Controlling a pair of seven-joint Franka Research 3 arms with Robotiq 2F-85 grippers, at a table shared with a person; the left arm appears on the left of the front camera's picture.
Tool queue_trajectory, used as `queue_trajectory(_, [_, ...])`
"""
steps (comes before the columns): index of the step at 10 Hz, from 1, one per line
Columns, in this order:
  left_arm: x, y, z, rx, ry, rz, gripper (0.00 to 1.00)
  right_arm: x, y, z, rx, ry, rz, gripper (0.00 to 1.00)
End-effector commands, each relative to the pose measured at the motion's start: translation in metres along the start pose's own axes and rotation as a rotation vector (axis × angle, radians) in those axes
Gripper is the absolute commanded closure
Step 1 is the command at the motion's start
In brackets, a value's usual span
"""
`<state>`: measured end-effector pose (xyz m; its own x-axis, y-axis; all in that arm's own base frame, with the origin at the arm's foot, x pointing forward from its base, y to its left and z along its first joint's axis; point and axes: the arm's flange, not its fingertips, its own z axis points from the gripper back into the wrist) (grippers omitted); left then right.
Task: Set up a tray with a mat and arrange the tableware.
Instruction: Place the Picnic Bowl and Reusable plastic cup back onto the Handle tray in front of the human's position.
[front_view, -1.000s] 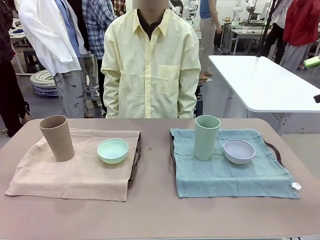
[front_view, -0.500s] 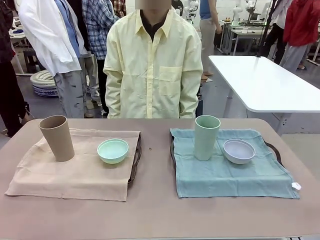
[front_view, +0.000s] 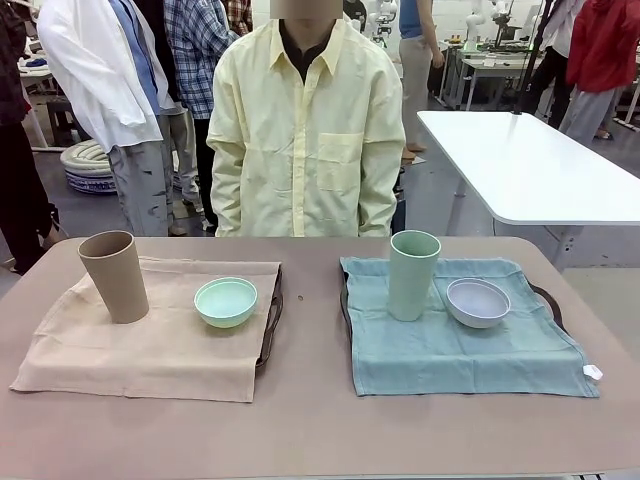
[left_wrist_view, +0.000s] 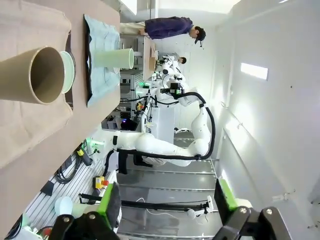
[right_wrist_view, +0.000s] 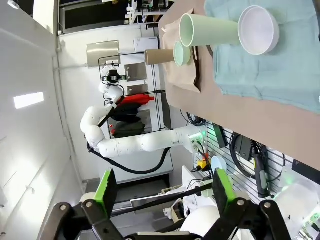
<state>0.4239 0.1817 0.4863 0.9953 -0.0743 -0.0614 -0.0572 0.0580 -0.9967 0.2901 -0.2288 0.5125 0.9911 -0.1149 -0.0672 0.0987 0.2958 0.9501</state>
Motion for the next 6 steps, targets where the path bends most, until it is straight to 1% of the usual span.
queue_trajectory(1, [-0.0024,0.0040,-0.0018,-0.015,0.001,0.008,0.00,-0.0061,0.0051,-0.0023,0.015,-0.006,0.023,0.00])
queue_trajectory(6, [-0.0024,0.0040,-0.0018,-0.015,0.001,0.008,0.00,-0.0061,0.0051,-0.0023,0.015,-0.006,0.023,0.00])
